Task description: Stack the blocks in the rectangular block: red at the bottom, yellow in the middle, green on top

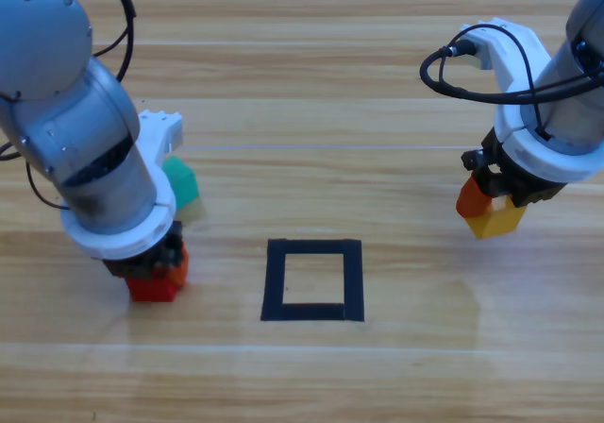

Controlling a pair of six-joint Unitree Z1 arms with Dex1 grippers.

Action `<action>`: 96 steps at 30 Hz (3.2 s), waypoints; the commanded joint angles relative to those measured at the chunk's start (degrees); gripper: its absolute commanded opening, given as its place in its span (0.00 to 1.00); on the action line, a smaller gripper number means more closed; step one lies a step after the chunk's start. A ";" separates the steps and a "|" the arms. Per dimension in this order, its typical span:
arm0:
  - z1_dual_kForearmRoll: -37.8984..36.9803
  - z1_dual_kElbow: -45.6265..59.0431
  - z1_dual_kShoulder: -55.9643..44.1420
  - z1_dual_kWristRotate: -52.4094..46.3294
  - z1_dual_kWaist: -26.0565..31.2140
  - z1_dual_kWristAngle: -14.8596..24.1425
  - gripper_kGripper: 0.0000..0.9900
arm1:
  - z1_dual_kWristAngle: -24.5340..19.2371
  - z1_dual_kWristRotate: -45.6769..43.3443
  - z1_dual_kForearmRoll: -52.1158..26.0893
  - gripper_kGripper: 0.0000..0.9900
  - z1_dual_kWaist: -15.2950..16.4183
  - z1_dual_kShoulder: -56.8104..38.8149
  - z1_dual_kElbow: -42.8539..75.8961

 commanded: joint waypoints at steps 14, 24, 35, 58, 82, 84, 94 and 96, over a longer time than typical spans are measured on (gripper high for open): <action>9.58 -21.01 4.29 3.29 -12.20 -2.64 0.10 | 0.04 0.35 0.87 0.00 -1.01 -2.78 1.88; 22.58 -36.56 15.80 -8.75 -16.95 -0.09 0.10 | 0.22 0.26 0.96 0.00 -1.01 -2.17 1.88; 23.73 -37.44 16.77 -15.52 -16.86 0.08 0.10 | 0.84 -0.09 0.87 0.00 -1.10 -1.81 1.88; 21.97 -37.97 20.02 -20.00 -16.77 2.37 0.11 | 0.84 -0.70 0.35 0.00 -1.01 -1.20 1.70; 21.00 -39.02 23.01 -19.30 -16.77 3.16 0.11 | 0.92 -0.70 0.26 0.00 -1.01 -0.58 1.53; 21.00 -39.20 23.10 -19.21 -16.77 3.25 0.11 | 0.92 -0.70 0.26 0.00 -1.01 -0.58 1.53; 21.09 -40.25 23.10 -19.65 -16.86 3.25 0.99 | 0.92 -0.70 0.26 0.00 -1.01 -0.58 1.35; 21.09 -40.17 22.57 -19.56 -16.77 3.42 1.00 | 0.92 -0.70 0.26 0.00 -1.01 -0.58 1.35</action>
